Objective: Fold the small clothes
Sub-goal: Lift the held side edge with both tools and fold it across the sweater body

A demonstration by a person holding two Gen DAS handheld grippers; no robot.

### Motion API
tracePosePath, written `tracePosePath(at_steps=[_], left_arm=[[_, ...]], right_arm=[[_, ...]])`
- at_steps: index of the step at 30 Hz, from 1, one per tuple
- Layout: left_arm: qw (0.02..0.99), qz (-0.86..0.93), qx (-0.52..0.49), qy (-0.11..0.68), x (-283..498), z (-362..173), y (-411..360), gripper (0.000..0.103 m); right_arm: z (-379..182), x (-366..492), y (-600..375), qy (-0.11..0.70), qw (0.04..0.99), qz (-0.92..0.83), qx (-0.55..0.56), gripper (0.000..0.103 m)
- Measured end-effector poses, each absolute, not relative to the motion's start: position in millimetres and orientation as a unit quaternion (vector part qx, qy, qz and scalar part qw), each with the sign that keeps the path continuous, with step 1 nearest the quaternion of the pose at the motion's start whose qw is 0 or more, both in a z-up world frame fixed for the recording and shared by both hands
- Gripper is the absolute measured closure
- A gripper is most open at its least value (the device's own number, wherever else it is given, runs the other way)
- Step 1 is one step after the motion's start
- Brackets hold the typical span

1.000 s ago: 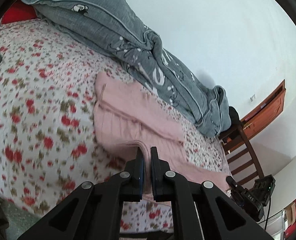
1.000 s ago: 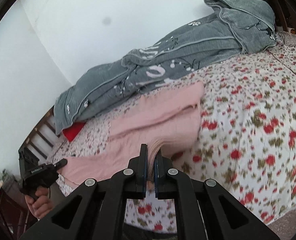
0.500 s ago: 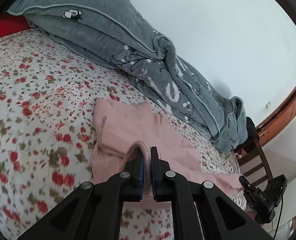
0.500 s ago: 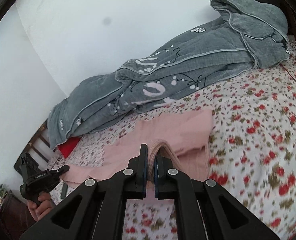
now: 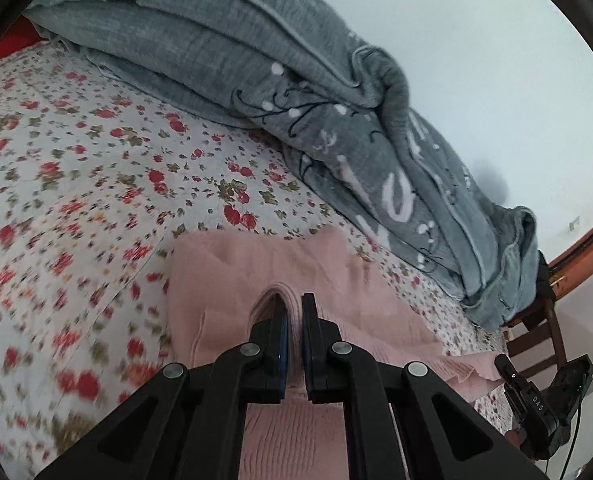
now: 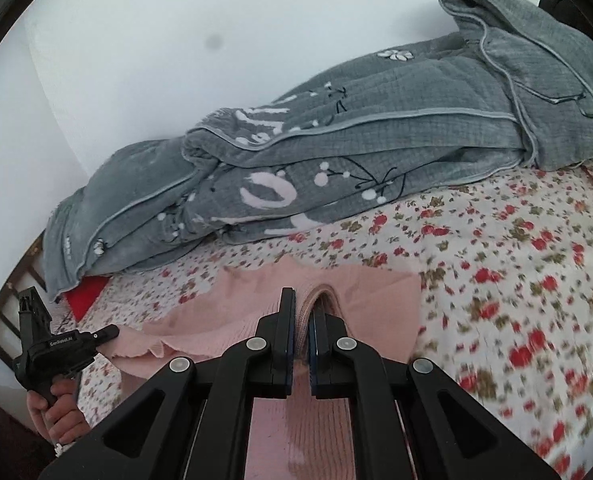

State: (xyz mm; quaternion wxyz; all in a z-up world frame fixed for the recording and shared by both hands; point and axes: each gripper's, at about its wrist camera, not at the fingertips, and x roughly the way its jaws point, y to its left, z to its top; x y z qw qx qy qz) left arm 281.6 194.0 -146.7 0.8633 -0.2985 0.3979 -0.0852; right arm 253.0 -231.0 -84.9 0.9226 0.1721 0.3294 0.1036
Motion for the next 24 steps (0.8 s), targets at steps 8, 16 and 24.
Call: tracePosePath(at_steps=[8,16,24], left_arm=[[0.859,-0.091,-0.327,0.384,301.7,-164.9,197.6,0.068],[0.873,-0.077,-0.239,0.417,317.6,-173.3,180.4,0.068],[0.873,-0.038,-0.177,0.453,347.0,-184.4,165.7,0.07]], right_arm=[[-106.8,293.4,-247.4,0.339,0.918,0.07,0.196,0.067],[-129.7,303.9,-241.9,0.361,0.919,0.08,0.138,0.061],[-176.2,339.8,-231.0,0.438,0.889,0.075,0.111,0.061]])
